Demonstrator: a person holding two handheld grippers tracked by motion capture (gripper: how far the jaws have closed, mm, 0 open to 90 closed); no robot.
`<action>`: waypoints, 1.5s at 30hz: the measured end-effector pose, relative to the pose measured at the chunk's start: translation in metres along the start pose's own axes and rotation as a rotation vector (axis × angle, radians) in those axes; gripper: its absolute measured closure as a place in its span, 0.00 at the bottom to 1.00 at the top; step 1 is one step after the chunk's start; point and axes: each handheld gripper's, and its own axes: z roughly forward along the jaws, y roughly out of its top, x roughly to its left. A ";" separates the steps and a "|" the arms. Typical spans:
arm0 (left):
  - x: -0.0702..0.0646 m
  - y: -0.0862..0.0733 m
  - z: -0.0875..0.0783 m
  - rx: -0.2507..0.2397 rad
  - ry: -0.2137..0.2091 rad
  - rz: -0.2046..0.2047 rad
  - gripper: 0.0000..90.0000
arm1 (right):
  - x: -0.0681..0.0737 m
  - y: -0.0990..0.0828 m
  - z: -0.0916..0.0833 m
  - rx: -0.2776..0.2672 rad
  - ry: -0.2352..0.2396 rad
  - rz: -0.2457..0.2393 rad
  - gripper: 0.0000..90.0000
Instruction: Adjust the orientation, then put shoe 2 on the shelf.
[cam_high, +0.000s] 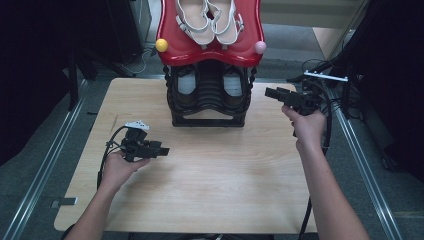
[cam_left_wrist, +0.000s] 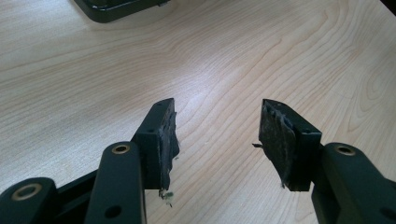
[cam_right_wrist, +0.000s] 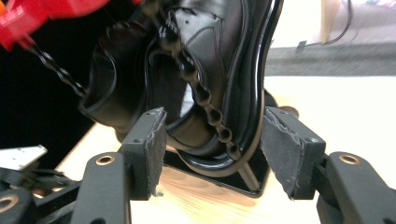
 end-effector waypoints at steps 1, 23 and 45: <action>0.000 0.000 0.000 -0.001 0.001 -0.001 0.52 | 0.001 -0.002 0.000 0.001 -0.006 -0.014 0.46; -0.003 0.000 0.008 0.017 -0.013 0.010 0.49 | -0.019 -0.080 0.021 0.083 0.082 0.051 0.43; -0.002 0.001 0.011 0.025 -0.014 0.014 0.46 | -0.044 -0.139 0.022 0.161 0.008 0.001 0.47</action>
